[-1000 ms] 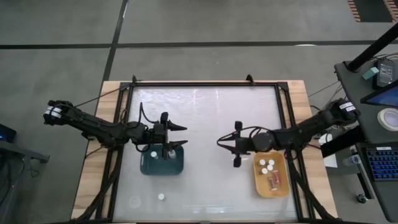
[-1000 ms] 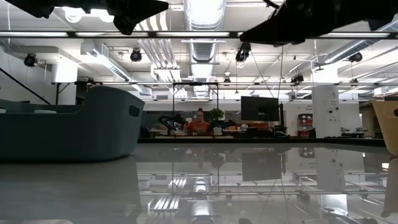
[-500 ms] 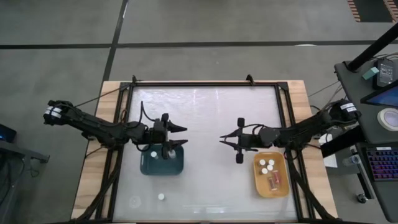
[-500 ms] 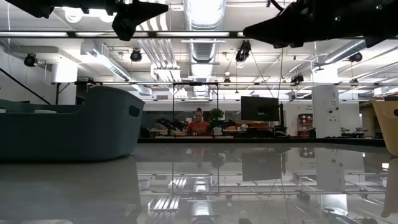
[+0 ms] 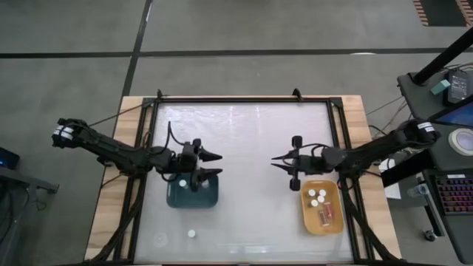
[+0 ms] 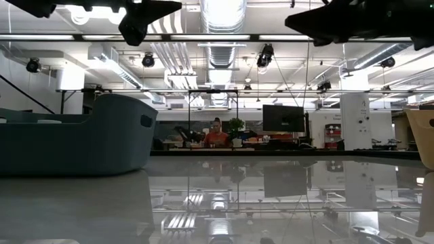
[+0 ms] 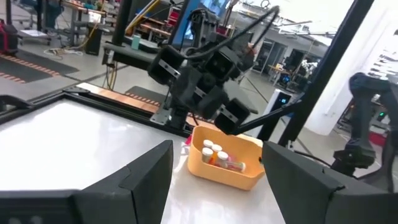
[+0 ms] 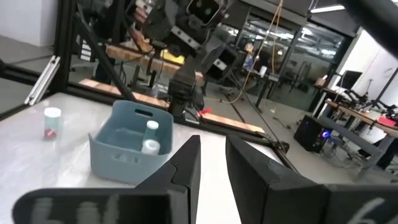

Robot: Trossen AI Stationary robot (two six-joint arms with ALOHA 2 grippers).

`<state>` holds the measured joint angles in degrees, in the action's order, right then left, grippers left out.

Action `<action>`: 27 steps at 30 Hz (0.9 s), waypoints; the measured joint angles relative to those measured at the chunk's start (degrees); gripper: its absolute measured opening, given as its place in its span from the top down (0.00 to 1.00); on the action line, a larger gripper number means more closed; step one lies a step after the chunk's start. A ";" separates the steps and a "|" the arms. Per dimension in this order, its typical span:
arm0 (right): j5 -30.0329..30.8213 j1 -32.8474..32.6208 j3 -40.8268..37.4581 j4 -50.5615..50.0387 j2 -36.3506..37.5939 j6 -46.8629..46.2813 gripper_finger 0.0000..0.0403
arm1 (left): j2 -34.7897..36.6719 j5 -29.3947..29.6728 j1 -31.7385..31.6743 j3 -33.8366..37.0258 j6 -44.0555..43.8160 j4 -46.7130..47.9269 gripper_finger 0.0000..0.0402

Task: Pick and place medicine bottles into bin by pill shape (circle, oval)
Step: Put the blue bottled capsules into the yellow bin

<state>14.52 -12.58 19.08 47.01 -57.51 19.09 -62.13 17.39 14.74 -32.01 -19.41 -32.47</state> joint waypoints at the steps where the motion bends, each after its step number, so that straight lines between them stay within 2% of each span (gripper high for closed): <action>1: 0.00 0.00 -0.46 0.04 0.97 -0.02 0.83 | 0.00 0.02 0.17 0.00 -0.23 0.00 0.43; 11: 0.02 0.00 -3.51 -0.02 6.47 -0.02 0.83 | -1.12 0.04 1.35 -1.37 -4.36 0.15 0.43; 17: 0.07 0.00 -3.88 -0.01 7.06 -0.02 0.83 | -5.11 -0.44 4.66 -5.66 -5.78 1.01 0.43; 21: 0.13 0.00 -3.88 0.00 7.12 0.02 0.83 | -9.06 -0.59 7.97 -11.17 -5.40 7.98 0.43; 27: 0.26 0.00 -3.88 -0.02 7.12 0.04 0.83 | -15.05 -0.37 13.01 -23.93 0.57 29.35 0.43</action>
<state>14.79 -12.58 15.20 46.98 -50.39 19.14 -77.18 17.02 27.75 -55.93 -18.84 -3.12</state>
